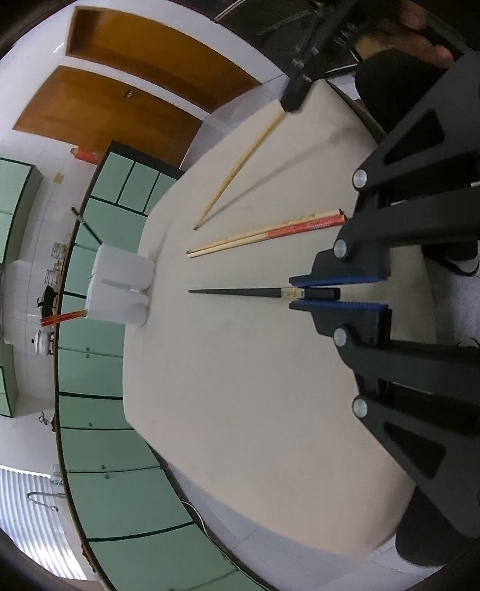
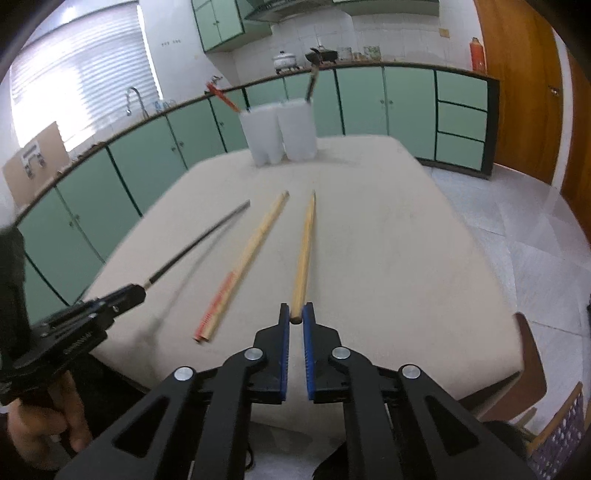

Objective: Organize utensils
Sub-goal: 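Grasp the black chopstick with the left tool while the right tool grasps a wooden one, then lift both chopsticks and lower them into the white holder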

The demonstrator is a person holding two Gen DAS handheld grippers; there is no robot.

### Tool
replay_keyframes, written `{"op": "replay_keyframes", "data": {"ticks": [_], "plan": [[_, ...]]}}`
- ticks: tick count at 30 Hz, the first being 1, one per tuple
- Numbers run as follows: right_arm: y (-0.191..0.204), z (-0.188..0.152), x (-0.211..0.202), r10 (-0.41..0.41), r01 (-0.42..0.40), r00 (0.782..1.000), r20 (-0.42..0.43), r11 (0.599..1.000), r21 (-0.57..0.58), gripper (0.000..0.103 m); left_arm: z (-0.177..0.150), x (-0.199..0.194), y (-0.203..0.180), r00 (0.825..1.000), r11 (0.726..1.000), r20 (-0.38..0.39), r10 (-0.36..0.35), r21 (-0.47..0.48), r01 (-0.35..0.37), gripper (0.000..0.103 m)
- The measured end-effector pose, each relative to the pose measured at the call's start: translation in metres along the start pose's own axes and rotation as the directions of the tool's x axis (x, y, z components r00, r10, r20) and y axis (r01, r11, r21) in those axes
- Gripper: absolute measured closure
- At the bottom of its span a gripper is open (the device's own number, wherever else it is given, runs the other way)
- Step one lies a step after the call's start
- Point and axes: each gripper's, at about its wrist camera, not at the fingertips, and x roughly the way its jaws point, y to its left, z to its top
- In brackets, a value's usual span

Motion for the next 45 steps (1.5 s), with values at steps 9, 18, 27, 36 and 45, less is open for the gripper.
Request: {"op": "replay_keyframes", "data": {"ticks": [9,18,27,36,45], "plan": [[0.007,0.072,-0.045,0.030,-0.029,0.999,0.016,0.997,-0.075,0.096,0.039,-0.038,-0.002,1.000,0.999,0.003,-0.008,0.038,0.008,0.097],[0.025,0.128,-0.044,0.043,-0.044,0.999,-0.009,0.985,-0.167,0.096,0.088,-0.053,0.000,0.999,0.997,-0.004,-0.040,0.068,0.040,0.097],[0.043,0.190,-0.009,0.036,-0.061,0.993,-0.109,0.969,-0.238,0.096,0.144,-0.036,-0.001,0.991,0.991,-0.092,-0.092,0.092,0.101,0.097],[0.037,0.236,0.016,0.026,-0.067,0.983,-0.179,0.972,-0.224,0.096,0.191,-0.023,0.000,0.988,0.988,-0.126,-0.088,0.117,0.103,0.097],[0.042,0.258,0.013,0.018,-0.065,0.981,-0.194,0.969,-0.238,0.096,0.213,-0.024,-0.010,0.990,0.986,-0.123,-0.067,0.146,0.085,0.097]]}}
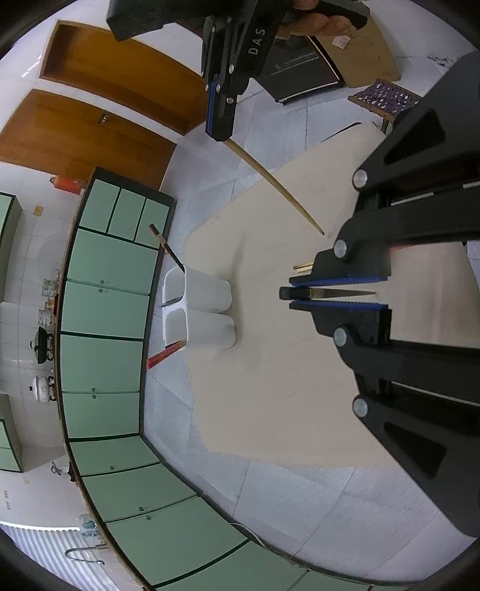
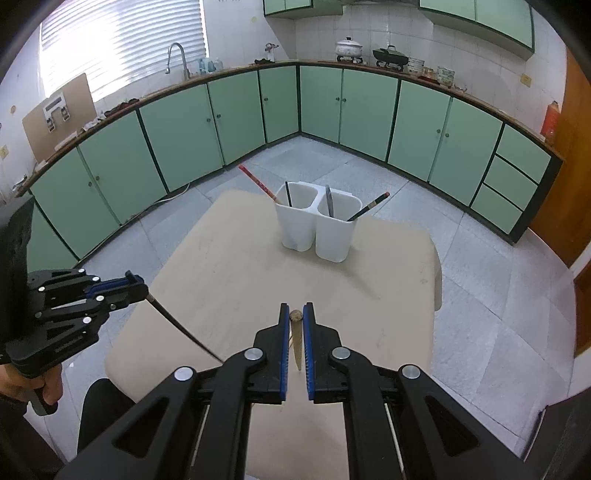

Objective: Organize utensils
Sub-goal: 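Lift both chopsticks and lower them into the white holder, then open both tools and move them back over the last chopsticks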

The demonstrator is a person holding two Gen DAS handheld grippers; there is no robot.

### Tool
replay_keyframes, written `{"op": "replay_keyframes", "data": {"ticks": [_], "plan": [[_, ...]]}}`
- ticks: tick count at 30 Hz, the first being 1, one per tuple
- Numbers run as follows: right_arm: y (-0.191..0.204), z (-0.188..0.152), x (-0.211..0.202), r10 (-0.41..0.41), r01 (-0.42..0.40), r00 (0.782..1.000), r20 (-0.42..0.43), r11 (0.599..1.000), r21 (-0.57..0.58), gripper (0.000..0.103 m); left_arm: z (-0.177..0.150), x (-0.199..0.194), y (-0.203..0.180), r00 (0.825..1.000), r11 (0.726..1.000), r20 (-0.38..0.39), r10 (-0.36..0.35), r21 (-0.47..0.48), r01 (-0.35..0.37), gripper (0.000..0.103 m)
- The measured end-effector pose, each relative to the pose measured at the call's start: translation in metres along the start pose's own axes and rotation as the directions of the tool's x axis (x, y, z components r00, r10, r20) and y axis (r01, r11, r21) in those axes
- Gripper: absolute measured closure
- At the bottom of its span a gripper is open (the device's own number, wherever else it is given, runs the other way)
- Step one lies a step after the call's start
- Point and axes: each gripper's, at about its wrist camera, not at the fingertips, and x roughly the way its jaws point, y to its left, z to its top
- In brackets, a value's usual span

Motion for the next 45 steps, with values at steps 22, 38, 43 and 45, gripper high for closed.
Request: {"op": "replay_keyframes", "data": {"ticks": [22,38,43,45], "plan": [[-0.017,0.117,-0.035,-0.019,0.014,0.995,0.100,0.999,0.050,0.096,0.118,-0.019,0.002,0.984,0.998,0.168,0.051,0.035,-0.057,0.097],[-0.078,0.199,0.046,-0.089,0.054,0.973,0.215,0.985,0.162,0.096,0.229,0.042,-0.005,0.921,0.992,0.371,0.122,-0.005,-0.129,0.097],[-0.094,0.181,0.104,-0.076,0.052,0.987,0.143,0.985,0.167,0.096,0.216,0.103,0.011,0.940,0.992,0.318,0.123,-0.029,-0.120,0.097],[-0.095,0.172,0.120,-0.055,0.036,0.991,0.119,0.987,0.154,0.096,0.209,0.120,0.016,0.949,0.993,0.292,0.119,-0.030,-0.115,0.097]]}}
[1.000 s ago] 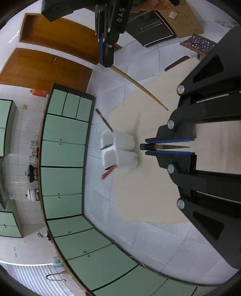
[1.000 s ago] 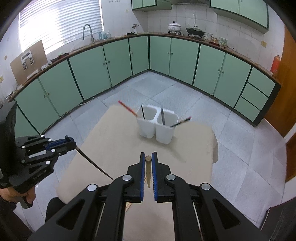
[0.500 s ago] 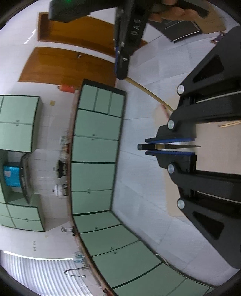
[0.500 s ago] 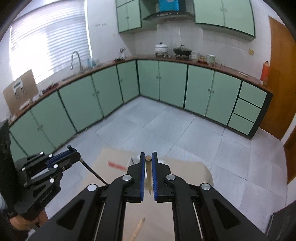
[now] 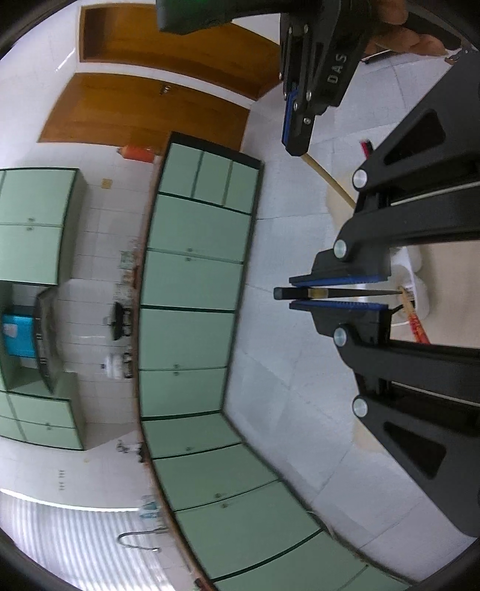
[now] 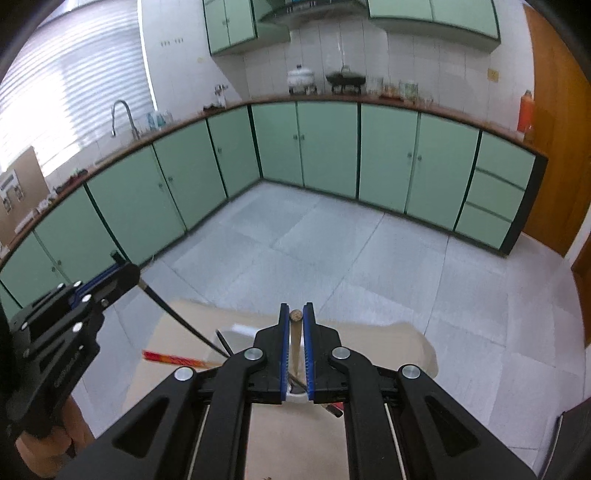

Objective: Organize utensils
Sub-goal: 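Open both tools and move them back over the last chopsticks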

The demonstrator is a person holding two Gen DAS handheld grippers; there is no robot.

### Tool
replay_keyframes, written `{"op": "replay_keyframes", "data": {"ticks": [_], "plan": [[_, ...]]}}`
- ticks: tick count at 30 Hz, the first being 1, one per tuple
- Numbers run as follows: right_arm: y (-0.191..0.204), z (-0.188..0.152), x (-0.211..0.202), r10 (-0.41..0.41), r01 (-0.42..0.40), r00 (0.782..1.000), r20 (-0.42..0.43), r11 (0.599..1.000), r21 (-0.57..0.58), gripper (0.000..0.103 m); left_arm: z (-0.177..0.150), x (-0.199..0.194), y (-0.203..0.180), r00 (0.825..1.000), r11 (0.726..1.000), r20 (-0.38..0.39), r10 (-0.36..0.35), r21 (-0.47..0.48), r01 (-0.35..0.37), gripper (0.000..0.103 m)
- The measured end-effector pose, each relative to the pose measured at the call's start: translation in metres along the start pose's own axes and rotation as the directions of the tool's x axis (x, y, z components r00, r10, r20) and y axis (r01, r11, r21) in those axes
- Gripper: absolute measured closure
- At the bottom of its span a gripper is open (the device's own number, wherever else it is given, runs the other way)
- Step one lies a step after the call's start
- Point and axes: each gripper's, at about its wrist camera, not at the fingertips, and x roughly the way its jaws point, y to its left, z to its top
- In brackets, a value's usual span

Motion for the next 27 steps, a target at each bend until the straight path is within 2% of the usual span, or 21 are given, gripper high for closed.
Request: {"op": "replay_keyframes", "data": {"ticks": [2,4,7,9,12,15,18,21,24,27], "plan": [[-0.001,-0.008,0.003,0.000,0.000,1.000,-0.004,1.000,-0.014,0.093,-0.010,0.010,0.004,1.000,1.000,-0.029,-0.006,-0.008,0.005,0.096],[0.000,-0.014,-0.003,0.006,-0.006,1.000,0.016,1.000,-0.019,0.084,-0.018,0.009,0.011,0.999,1.000,-0.032,-0.009,-0.017,0.009,0.093],[0.001,-0.030,-0.030,0.033,-0.032,0.997,0.069,0.999,-0.019,0.084,-0.022,-0.009,0.019,0.999,0.999,-0.029,-0.031,-0.030,0.030,0.088],[0.000,-0.047,-0.052,0.050,-0.048,0.993,0.109,0.999,-0.022,0.083,-0.025,-0.028,0.023,0.999,0.999,-0.013,-0.034,-0.029,0.034,0.063],[0.009,-0.101,-0.089,0.050,-0.040,0.985,0.165,0.997,-0.065,0.078,-0.040,-0.075,0.032,0.999,1.000,0.031,-0.016,-0.010,0.016,0.051],[0.019,-0.183,-0.108,0.055,-0.042,0.982,0.179,0.996,-0.076,0.072,-0.069,-0.117,0.042,0.999,1.000,0.034,-0.005,-0.012,0.006,0.040],[0.034,-0.287,-0.101,0.077,-0.073,0.991,0.111,0.996,-0.047,0.072,-0.115,-0.154,0.057,1.000,0.998,0.030,0.009,-0.063,-0.007,0.037],[0.052,-0.371,-0.090,0.094,-0.093,0.995,0.039,0.995,-0.031,0.072,-0.166,-0.182,0.063,0.999,0.996,0.029,0.039,-0.081,-0.037,0.035],[0.079,-0.428,-0.082,0.115,-0.116,0.993,-0.017,0.990,-0.079,0.072,-0.214,-0.203,0.065,0.998,0.993,0.016,0.065,-0.095,-0.063,0.034],[0.105,-0.454,-0.078,0.106,-0.110,0.994,-0.038,0.982,-0.156,0.072,-0.250,-0.217,0.065,0.997,0.991,-0.005,0.074,-0.110,-0.074,0.034]]}}
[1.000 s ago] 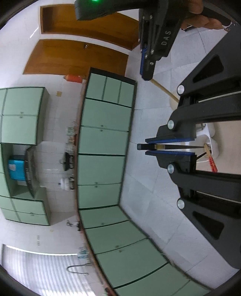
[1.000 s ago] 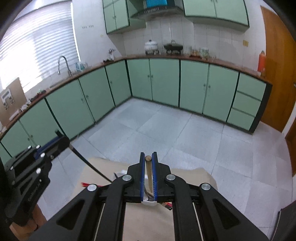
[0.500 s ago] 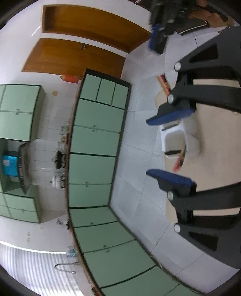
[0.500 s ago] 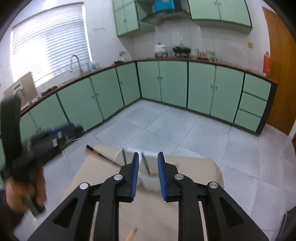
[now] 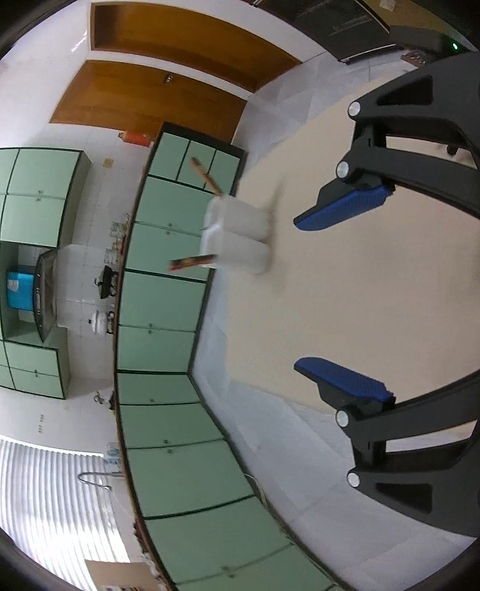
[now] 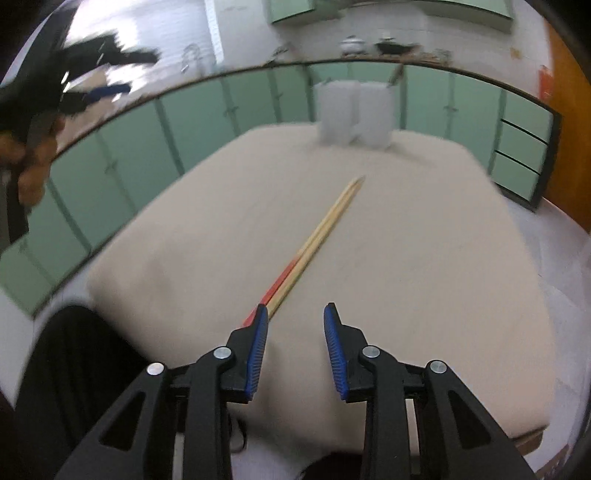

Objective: Organize utensils
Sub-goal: 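Open both tools and move them back over the last chopsticks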

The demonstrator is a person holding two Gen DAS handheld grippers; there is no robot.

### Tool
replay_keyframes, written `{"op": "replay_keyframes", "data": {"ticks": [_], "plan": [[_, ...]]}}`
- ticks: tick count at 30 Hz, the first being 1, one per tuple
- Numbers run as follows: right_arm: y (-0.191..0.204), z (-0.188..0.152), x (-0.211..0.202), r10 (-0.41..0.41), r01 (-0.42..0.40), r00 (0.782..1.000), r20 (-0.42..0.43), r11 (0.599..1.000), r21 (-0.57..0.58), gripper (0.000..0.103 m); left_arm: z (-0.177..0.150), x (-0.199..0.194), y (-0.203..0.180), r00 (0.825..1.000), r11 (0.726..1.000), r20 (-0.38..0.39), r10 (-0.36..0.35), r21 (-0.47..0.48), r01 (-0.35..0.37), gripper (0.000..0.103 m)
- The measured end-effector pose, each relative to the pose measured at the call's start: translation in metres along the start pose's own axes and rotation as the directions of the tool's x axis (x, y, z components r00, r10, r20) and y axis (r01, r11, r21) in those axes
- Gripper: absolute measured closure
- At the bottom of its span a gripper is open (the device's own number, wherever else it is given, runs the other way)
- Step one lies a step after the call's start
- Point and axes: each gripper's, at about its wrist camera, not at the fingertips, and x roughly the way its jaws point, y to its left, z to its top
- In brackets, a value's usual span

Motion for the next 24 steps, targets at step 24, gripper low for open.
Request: {"op": "replay_keyframes", "data": {"ticks": [24], "plan": [[-0.025,0.003,0.012,-0.076,0.075,0.997,0.019,0.996,0.042,0.072,-0.064,-0.003,-0.029,0.995,0.997,-0.063,-0.074,0.002,0.075,0.030]]}}
